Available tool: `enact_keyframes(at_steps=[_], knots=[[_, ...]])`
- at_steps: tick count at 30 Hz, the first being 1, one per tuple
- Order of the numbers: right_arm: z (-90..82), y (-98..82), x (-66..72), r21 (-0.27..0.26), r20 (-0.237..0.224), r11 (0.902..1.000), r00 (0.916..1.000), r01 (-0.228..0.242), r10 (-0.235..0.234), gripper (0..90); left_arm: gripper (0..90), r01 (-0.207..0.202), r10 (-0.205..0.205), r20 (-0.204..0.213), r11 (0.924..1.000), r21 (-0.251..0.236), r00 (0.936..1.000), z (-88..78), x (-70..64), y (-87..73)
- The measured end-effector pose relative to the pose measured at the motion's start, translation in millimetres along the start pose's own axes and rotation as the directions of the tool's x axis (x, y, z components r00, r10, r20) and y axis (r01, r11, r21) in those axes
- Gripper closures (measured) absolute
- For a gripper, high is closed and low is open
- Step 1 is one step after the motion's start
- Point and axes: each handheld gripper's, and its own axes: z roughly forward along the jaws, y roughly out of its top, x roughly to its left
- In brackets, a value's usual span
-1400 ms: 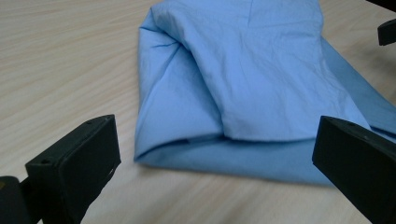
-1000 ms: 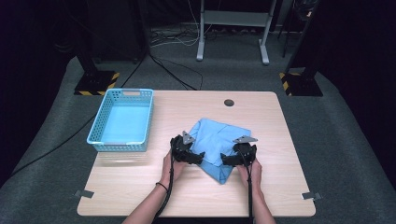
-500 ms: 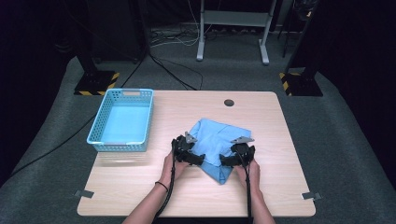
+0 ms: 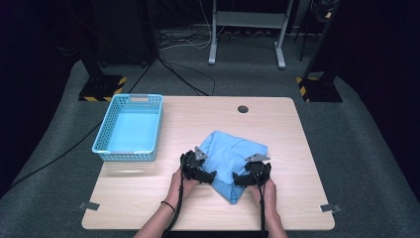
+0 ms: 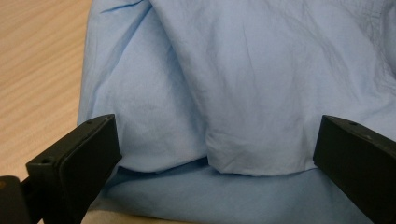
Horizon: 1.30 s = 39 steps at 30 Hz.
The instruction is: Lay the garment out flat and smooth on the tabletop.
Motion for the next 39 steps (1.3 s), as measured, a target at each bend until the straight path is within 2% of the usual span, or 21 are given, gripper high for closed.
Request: enact_keyframes(at_steps=[7, 14, 23, 26, 29, 32, 33, 35, 39], knots=[[-14.6, -15.2, 13.9, -0.002, -0.010, 0.9999, 0.9999, 0.013, -0.013, 1.9, 0.3, -0.002, 0.002, 0.003, 1.0000, -0.001, 1.0000, -11.6, -9.9, -11.5], [-27.6, -29.0, 29.6, -0.012, -0.013, 0.9994, 0.9994, 0.032, -0.032, 2.0, 0.4, 0.001, -0.001, -0.017, 1.0000, -0.007, 0.9999, -28.9, -25.0, -28.6], [-42.2, -44.5, 46.0, -0.020, -0.020, 0.9984, 0.9984, 0.053, -0.054, 2.0, 0.4, 0.001, -0.001, -0.020, 1.0000, -0.005, 0.9998, -43.6, -35.0, -43.1], [-43.2, -46.2, 47.0, -0.026, -0.025, 0.9979, 0.9979, 0.059, -0.060, 1.9, 0.4, 0.013, -0.013, -0.013, 0.9999, 0.001, 0.9998, -45.7, -34.6, -45.2], [-42.0, -45.7, 44.5, -0.020, -0.047, 0.9988, 0.9979, 0.045, -0.045, 1.9, 0.3, 0.027, -0.026, -0.015, 0.9996, 0.001, 0.9995, -47.6, -34.5, -47.4], [-42.0, -45.9, 44.8, -0.022, -0.046, 0.9987, 0.9979, 0.046, -0.047, 1.9, 0.1, 0.030, -0.030, -0.019, 0.9995, 0.004, 0.9994, -50.8, -32.5, -50.5], [-42.0, -45.9, 44.7, -0.021, -0.046, 0.9987, 0.9978, 0.046, -0.047, 1.9, 0.3, 0.036, -0.036, -0.016, 0.9994, 0.000, 0.9992, -52.1, -30.7, -51.7], [-41.9, -45.8, 44.3, -0.021, -0.048, 0.9987, 0.9977, 0.047, -0.048, 1.9, 1.1, 0.041, -0.041, -0.037, 0.9991, -0.002, 0.9984, -54.9, -25.2, -54.5], [-41.8, -45.7, 44.4, -0.021, -0.049, 0.9987, 0.9977, 0.046, -0.047, 1.9, 0.3, 0.072, -0.072, -0.046, 0.9974, 0.004, 0.9964, -60.1, -7.0, -60.5]])
